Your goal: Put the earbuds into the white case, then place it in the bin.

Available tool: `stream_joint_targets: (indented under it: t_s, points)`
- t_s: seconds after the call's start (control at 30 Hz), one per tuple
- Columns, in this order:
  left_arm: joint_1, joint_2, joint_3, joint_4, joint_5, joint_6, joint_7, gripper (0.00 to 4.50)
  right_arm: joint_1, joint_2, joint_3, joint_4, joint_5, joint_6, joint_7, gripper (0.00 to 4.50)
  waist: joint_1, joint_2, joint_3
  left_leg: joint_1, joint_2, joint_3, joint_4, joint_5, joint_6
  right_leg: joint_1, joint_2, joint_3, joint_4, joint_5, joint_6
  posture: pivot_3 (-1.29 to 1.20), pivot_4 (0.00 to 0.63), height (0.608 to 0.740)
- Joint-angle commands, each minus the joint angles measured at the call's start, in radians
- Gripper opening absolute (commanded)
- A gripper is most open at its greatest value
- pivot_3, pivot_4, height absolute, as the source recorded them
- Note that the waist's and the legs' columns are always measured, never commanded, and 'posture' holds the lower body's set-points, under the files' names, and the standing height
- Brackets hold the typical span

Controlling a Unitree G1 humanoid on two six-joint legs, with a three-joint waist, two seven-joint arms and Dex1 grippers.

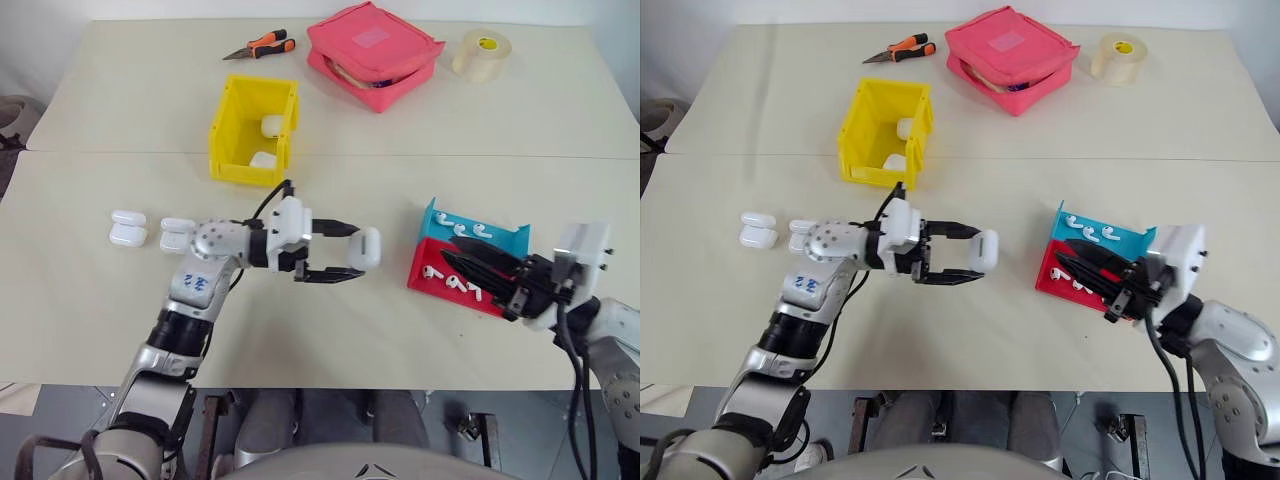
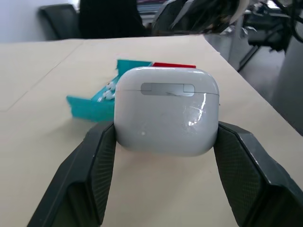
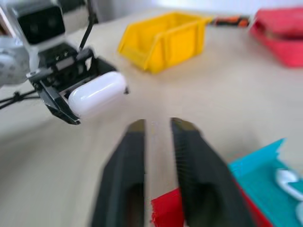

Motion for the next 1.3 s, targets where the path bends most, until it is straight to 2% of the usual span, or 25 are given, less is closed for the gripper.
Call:
stream_joint_targets:
  t_s: [0.03,0.2,0.23,0.33,0.47,0.67,0.8,0.83,0.97,1.03,1.13,1.3]
  points:
    - [0.06,0.012,0.111,-0.076,-0.081,0.047,0.085,2.76,0.011,0.008,-0.054,-0.056,0.009,-0.051,0.004,2.56,0.0,0.0,0.0,0.001,0.0,0.0,0.0,0.0,0.0,0.0,0.0,0.001,0.0,0.0,0.0,0.0,0.15,0.74]
    - [0.096,-0.011,0.256,-0.103,-0.142,0.14,0.287,2.76,0.021,-0.023,-0.059,-0.079,-0.035,-0.085,0.024,4.27,0.005,0.0,0.0,0.002,0.0,-0.004,0.0,0.0,0.0,0.0,0.0,0.002,0.001,0.0,0.0,0.0,0.15,0.74]
    - [0.075,-0.019,0.288,-0.095,-0.153,0.153,0.335,2.76,0.02,-0.028,-0.054,-0.09,-0.034,-0.079,0.02,4.46,0.006,0.0,0.0,0.002,0.0,-0.005,0.0,0.0,0.0,0.0,0.0,0.003,0.001,0.0,0.0,0.0,0.15,0.74]
    - [0.034,-0.018,0.314,-0.074,-0.146,0.186,0.404,2.76,0.012,-0.03,-0.045,-0.099,-0.033,-0.075,0.009,4.46,0.006,0.0,0.0,0.001,-0.001,-0.007,0.001,0.0,0.0,0.0,0.0,0.002,0.001,0.0,0.0,0.0,0.15,0.74]
    - [-0.19,-0.013,0.347,0.143,-0.103,0.2,0.528,2.76,-0.002,-0.035,-0.026,-0.083,-0.056,-0.073,0.006,4.46,0.011,-0.001,0.0,0.001,-0.002,-0.006,0.001,0.0,0.0,0.001,0.0,0.002,0.001,0.0,0.0,0.0,0.15,0.74]
    - [-0.436,0.002,0.301,0.467,0.029,0.186,0.649,2.76,-0.029,-0.034,-0.002,-0.082,-0.063,-0.065,-0.013,4.46,0.003,-0.002,0.001,0.001,-0.002,0.001,-0.001,0.0,0.0,0.001,0.0,0.0,0.0,0.0,0.0,0.0,0.15,0.74]
    - [-0.526,0.004,0.275,0.597,0.081,0.202,0.681,2.76,-0.044,-0.032,0.019,-0.091,-0.071,-0.058,-0.03,4.46,0.002,-0.004,0.002,0.001,-0.002,0.001,-0.001,0.0,0.0,0.0,0.0,0.0,0.0,0.0,0.0,0.0,0.15,0.74]
    - [-0.538,0.011,0.266,0.617,0.101,0.211,0.697,3.11,-0.045,-0.032,0.022,-0.092,-0.071,-0.058,-0.033,4.49,0.002,-0.004,0.002,0.001,-0.002,0.001,-0.001,0.0,0.0,0.001,0.0,0.0,0.0,0.0,0.0,0.0,0.15,0.74]
    - [-0.526,0.022,0.265,0.591,0.089,0.196,0.631,4.36,-0.038,-0.029,0.023,-0.097,-0.075,-0.058,-0.037,4.5,0.001,-0.004,0.002,0.001,-0.002,0.001,-0.001,0.0,0.0,0.0,0.0,-0.001,0.0,0.0,0.0,0.0,0.15,0.74]
    - [-0.496,0.036,0.262,0.535,0.061,0.2,0.543,4.44,-0.033,-0.029,0.021,-0.096,-0.076,-0.06,-0.034,4.5,0.0,-0.004,0.002,0.001,-0.002,0.001,-0.001,0.0,0.0,0.0,0.0,0.0,0.0,0.0,0.0,0.0,0.15,0.74]
    - [-0.383,0.115,0.234,0.384,0.055,0.116,0.36,4.44,-0.018,-0.043,0.011,-0.077,-0.071,-0.063,0.0,4.5,-0.006,-0.004,0.002,0.001,-0.001,0.002,-0.002,0.0,0.0,-0.001,0.0,0.0,0.0,0.0,0.0,0.0,0.15,0.74]
    - [-0.256,0.21,0.243,0.223,0.004,0.084,0.181,4.44,-0.011,-0.064,-0.014,-0.019,-0.072,-0.071,0.058,4.5,-0.002,-0.004,0.002,0.001,-0.001,0.002,-0.002,0.0,-0.001,-0.001,0.0,0.0,0.0,0.0,0.0,0.0,0.15,0.74]
